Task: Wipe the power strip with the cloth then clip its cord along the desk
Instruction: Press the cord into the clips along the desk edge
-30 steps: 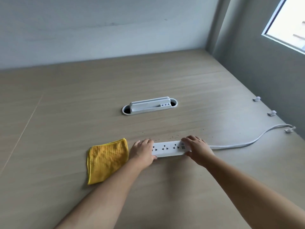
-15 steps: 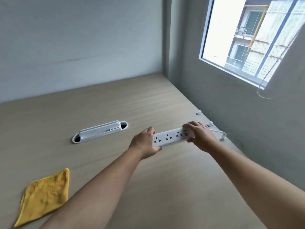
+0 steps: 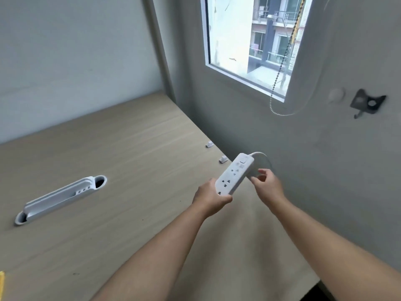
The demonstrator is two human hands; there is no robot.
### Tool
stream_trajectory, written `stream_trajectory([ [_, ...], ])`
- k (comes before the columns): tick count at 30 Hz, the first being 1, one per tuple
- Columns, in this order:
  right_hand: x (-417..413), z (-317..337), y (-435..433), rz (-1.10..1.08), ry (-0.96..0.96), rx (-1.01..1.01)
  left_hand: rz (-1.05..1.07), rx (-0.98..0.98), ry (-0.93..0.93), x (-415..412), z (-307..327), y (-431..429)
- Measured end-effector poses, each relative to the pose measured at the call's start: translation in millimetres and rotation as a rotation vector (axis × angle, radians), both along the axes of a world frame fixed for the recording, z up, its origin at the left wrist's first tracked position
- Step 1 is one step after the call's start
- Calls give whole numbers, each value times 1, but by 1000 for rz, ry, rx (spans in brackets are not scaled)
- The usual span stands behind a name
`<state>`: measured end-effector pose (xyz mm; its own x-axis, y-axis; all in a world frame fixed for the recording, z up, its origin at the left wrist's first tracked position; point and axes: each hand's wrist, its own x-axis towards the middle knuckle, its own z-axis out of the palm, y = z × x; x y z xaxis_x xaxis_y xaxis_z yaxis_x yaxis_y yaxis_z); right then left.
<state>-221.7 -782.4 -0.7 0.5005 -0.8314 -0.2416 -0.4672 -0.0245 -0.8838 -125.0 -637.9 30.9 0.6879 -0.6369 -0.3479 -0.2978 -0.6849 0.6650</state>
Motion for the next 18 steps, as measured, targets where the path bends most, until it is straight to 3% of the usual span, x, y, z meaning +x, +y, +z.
stream_trajectory([
  [2, 1, -11, 0, -13, -148, 345, 27, -49, 99, -3, -11, -13],
  [4, 8, -12, -5, -65, -290, 473, 6, -56, 134, -3, -22, -22],
  [6, 17, -13, -15, -135, -367, 505, -26, -43, 143, -5, -34, -29],
  [10, 23, -23, -31, -115, -317, 482, -98, -55, 289, 4, -52, -34],
  [18, 2, -26, -34, 326, -149, 415, 80, -181, 896, 60, -47, -98],
])
